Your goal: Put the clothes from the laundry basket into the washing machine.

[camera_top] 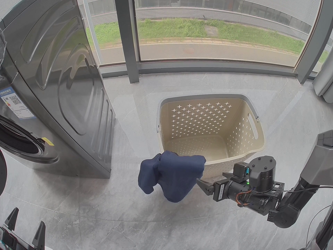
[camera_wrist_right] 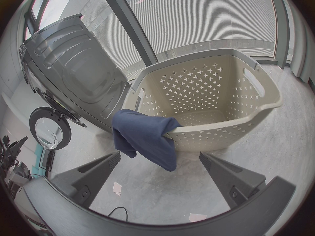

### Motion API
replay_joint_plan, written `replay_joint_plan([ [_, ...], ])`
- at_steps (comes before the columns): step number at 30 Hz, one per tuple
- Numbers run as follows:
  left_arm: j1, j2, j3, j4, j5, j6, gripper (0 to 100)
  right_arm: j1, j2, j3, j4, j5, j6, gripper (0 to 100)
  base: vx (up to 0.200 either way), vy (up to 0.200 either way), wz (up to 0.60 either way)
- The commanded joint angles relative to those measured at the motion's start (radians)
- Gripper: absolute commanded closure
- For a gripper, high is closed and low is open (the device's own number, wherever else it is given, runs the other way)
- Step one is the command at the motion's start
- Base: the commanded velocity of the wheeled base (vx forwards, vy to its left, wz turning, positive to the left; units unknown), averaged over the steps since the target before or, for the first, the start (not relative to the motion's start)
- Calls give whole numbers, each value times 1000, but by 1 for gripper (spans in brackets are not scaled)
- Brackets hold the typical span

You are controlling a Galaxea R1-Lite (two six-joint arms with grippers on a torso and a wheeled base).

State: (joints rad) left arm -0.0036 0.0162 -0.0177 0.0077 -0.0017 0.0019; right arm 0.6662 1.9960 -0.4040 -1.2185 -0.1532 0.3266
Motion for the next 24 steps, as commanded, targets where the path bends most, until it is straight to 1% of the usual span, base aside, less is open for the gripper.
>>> replay_joint_plan([
  [1, -1, -9, 16, 0, 0, -5, 0, 27, 58, -38, -4, 0, 0, 0, 0, 0, 0],
  [5, -1, -9, 16, 0, 0, -7, 0, 35, 86, -67, -7, -2, -3, 0, 0, 0, 0],
  [8, -1, -9, 16, 0, 0, -7, 0, 53, 101, -96, -7, 0, -3, 0, 0, 0, 0],
  [13, -1, -9, 16, 0, 0, -7, 0, 55, 149, -130, -10, 0, -3, 0, 0, 0, 0],
  [19, -1, -9, 16, 0, 0, -7, 0, 62, 225, -164, -96, 0, -12, 0, 0, 0, 0],
  [24, 1, -9, 16, 0, 0, -8, 0, 62, 256, -190, -101, 0, -14, 0, 0, 0, 0],
])
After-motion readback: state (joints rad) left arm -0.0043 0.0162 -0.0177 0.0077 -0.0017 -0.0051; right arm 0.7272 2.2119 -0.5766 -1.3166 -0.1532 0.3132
